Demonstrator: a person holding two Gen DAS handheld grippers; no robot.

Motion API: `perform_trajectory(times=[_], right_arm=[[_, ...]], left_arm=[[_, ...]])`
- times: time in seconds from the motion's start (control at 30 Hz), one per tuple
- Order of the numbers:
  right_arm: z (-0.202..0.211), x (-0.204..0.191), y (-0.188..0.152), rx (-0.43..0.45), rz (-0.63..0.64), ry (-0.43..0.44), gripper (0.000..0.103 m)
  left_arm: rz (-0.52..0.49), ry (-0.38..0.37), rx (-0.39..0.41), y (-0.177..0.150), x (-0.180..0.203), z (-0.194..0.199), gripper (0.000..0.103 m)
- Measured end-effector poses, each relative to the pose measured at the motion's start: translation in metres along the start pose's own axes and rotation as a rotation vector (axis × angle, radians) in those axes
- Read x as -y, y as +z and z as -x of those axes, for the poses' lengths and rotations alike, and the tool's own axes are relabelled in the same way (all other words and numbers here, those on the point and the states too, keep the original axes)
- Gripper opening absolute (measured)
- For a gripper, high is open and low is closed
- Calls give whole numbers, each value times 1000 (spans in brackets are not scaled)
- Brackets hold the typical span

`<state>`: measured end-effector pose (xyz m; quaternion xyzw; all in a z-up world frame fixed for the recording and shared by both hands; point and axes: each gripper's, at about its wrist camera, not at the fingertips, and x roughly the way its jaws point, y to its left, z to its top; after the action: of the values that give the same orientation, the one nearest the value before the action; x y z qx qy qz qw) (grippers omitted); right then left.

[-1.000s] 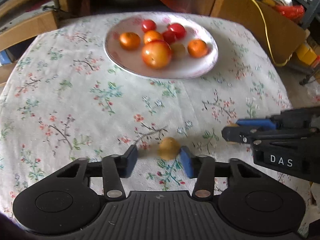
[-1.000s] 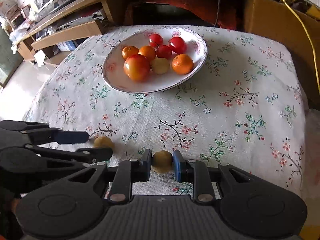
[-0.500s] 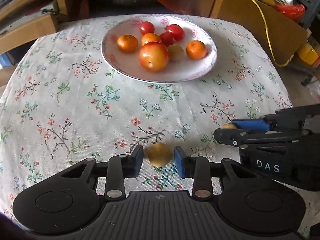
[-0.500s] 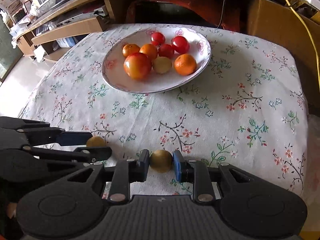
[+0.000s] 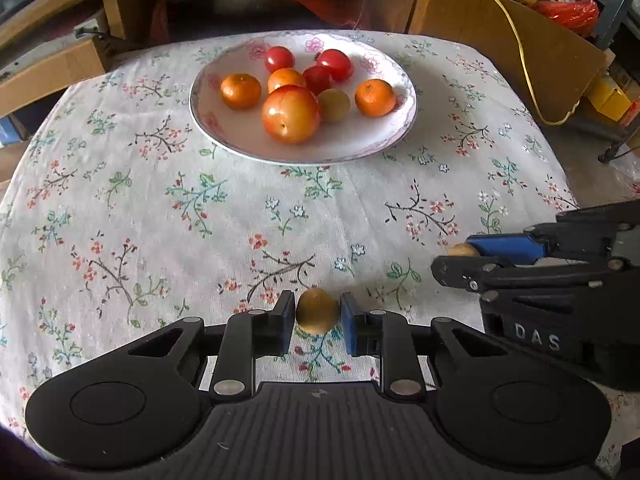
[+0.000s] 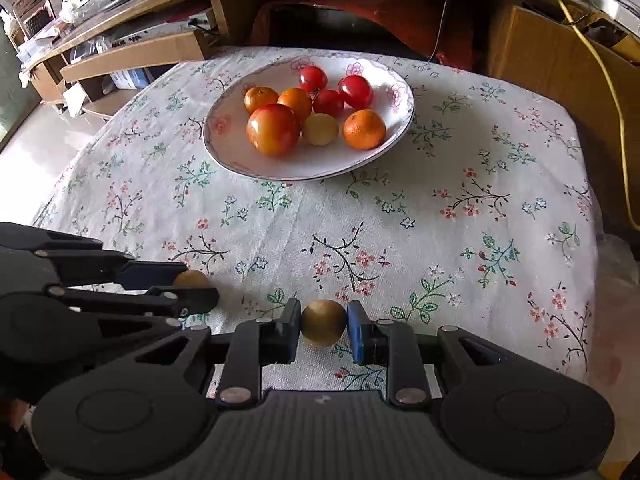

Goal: Organize fruits
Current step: 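Carry both brown kiwis with both tools over the white bowl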

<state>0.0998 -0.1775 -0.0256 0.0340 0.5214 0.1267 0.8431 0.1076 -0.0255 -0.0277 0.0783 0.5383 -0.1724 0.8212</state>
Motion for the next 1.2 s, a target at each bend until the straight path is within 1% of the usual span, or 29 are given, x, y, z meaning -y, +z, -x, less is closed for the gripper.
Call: perform_trajectory(times=[0.03,0.1,0.13,0.2,0.4,0.7,0.87,1.13,1.2], right_arm=[[0,0,0,0,-3,1,26],[-2,1,0,-6,-10,0,26],[-3,2,0,-8,-11,-3,26],[-6,4,0,-14,-15,-1,26],[-8,1,0,-9,0,-12,26],[-4,-3,-4,-9,14,-20,26],[-1,-5,-3,-3,20,-12,26],[10,-6,12,51,10,-15,26],[12,-8,17,64,13,-22,27]], left_arm=[[5,-2,-1,1,0,-2,33],[12,-7,-4,3,0,-5,38],[10,-4,-5,3,0,-7,38],[-3,2,-3,2,2,-7,38],[-22,25,-5,-3,5,-2,33],[-25,19,-7,-9,7,2,32],[-19,13,14,-6,6,7,32],[17,8,68,11,0,19,32],[16,18,81,15,1,21,31]])
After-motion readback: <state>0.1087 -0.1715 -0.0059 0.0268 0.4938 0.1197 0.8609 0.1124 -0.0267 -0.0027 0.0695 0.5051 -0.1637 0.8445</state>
